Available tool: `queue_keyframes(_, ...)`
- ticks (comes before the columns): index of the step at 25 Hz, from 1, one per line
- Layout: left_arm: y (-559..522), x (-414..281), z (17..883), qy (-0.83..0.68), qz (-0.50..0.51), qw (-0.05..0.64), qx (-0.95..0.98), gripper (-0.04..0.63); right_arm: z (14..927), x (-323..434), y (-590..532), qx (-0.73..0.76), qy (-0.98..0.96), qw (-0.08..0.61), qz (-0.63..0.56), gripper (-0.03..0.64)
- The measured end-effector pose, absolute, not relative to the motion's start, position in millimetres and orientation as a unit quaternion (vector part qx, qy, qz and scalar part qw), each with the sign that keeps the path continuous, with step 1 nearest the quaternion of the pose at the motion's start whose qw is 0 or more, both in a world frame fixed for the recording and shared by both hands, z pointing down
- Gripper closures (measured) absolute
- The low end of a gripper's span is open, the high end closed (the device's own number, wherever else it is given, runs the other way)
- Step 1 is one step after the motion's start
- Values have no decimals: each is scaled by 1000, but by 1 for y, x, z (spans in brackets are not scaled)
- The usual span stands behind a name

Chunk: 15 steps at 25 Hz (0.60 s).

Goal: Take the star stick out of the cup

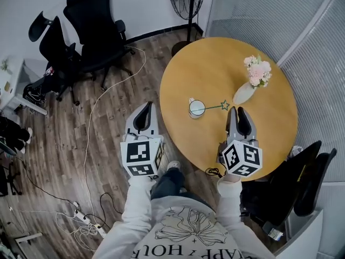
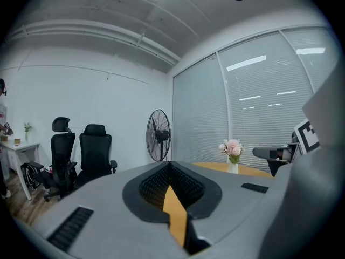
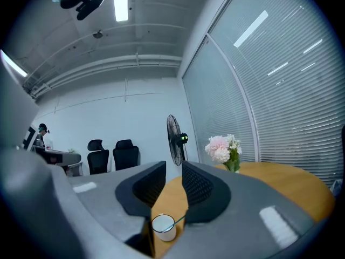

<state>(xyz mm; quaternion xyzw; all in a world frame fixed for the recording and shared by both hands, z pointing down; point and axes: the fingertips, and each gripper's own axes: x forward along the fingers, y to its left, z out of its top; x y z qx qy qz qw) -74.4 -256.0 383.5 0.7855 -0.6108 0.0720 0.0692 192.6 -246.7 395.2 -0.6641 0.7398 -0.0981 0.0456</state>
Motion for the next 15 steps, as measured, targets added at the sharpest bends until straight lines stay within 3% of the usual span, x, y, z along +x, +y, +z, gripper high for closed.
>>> queue_keyframes(15, -329, -71, 422, -574, 94, 92, 809, 589, 429, 197, -301, -688, 716, 20, -113, 520)
